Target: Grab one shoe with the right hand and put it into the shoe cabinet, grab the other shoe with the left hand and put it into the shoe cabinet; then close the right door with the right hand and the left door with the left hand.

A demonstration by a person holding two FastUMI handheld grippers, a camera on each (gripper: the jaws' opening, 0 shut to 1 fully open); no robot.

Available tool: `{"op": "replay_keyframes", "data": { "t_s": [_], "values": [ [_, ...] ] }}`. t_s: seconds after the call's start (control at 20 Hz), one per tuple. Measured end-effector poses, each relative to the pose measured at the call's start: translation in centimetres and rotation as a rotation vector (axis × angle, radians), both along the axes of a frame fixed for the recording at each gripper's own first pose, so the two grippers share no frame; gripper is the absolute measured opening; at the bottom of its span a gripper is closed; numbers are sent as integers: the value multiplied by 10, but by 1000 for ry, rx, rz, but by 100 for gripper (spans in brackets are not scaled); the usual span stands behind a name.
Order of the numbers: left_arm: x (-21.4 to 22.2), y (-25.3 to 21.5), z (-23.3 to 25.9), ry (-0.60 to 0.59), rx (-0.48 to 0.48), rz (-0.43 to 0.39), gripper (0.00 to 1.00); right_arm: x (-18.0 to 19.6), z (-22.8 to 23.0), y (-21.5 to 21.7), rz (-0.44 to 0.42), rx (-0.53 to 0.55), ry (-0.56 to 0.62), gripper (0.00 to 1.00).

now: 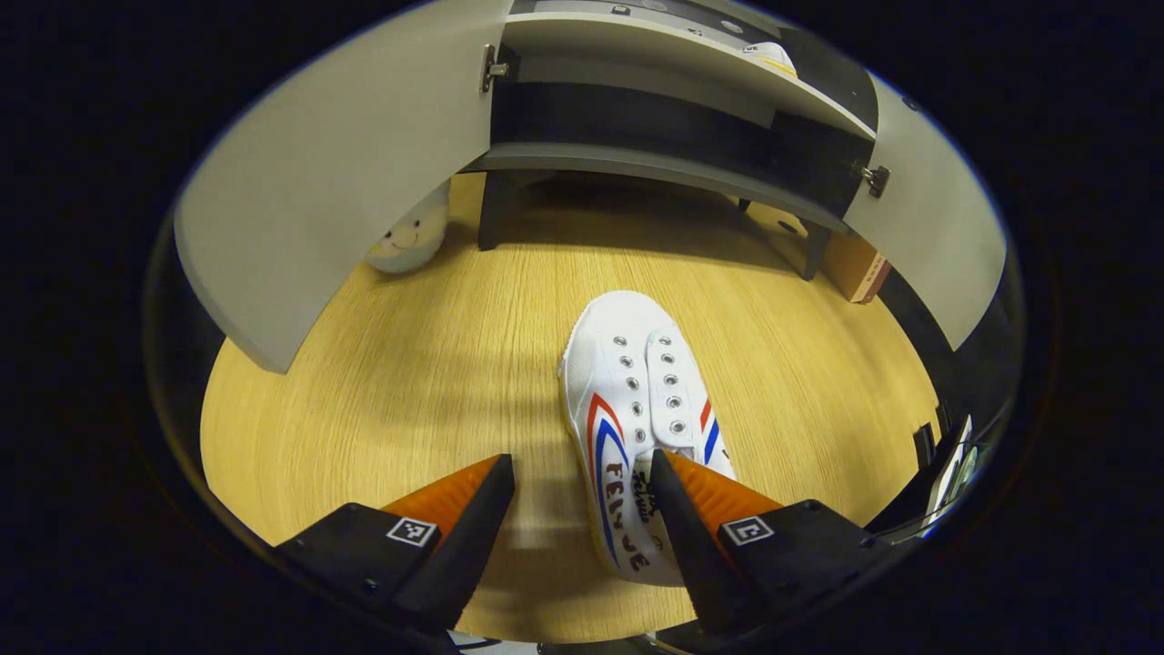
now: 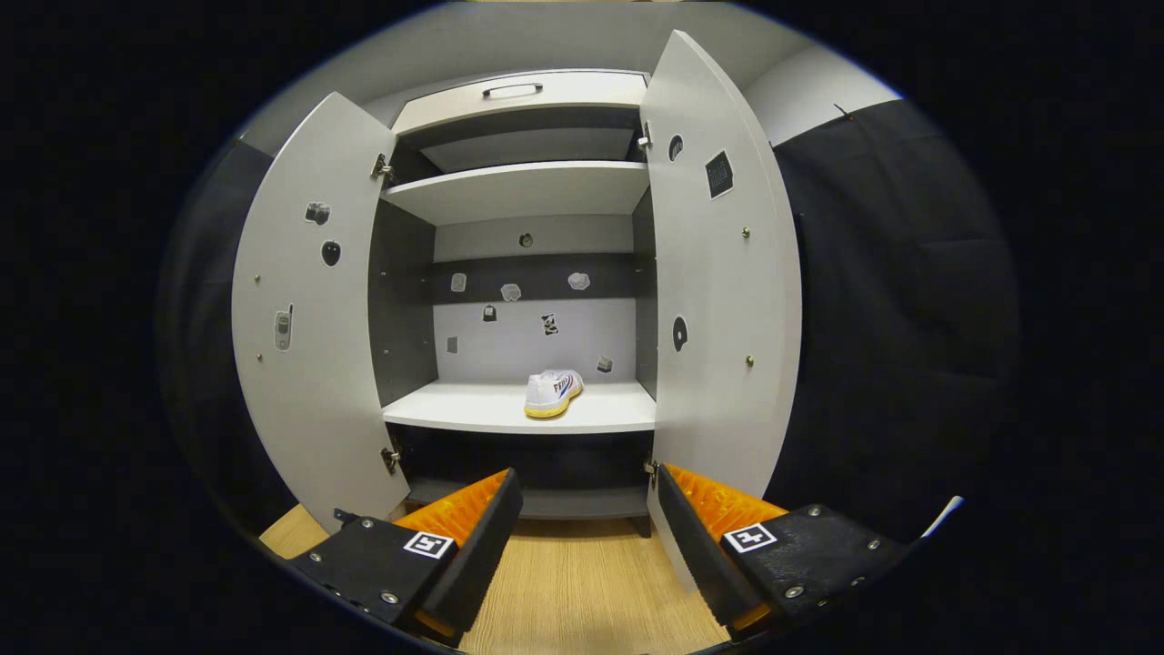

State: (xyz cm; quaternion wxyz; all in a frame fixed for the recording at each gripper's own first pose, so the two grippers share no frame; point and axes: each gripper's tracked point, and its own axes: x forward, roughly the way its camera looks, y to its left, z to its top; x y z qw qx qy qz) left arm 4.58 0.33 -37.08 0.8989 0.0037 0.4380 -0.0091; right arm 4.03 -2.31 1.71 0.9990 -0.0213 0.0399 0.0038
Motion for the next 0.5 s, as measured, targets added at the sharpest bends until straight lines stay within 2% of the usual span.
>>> {"op": "replay_keyframes", "data": {
  "t_s": [0.1,0.2,0.25,0.3,0.4,0.45,0.5],
  "values": [
    [-1,1,-7,32,-15,6,96,0,-4,0,0,-1,13,93],
    [-2,-5,-9,57,-46,0,85,-1,-6,1,2,-1,20,93],
    [-4,-10,-10,74,-60,-8,76,-1,-7,2,3,-1,21,93],
    [-3,-18,-10,81,-77,-16,63,-1,-7,2,3,-1,22,93],
    [-4,-18,-10,122,-46,-24,36,0,-6,3,5,-1,24,93],
    [-5,-16,-9,136,-26,-25,36,0,-6,4,8,-2,24,93],
    [-3,-12,-8,139,-11,-18,29,-1,-5,5,11,-5,23,93]
  ]
}}
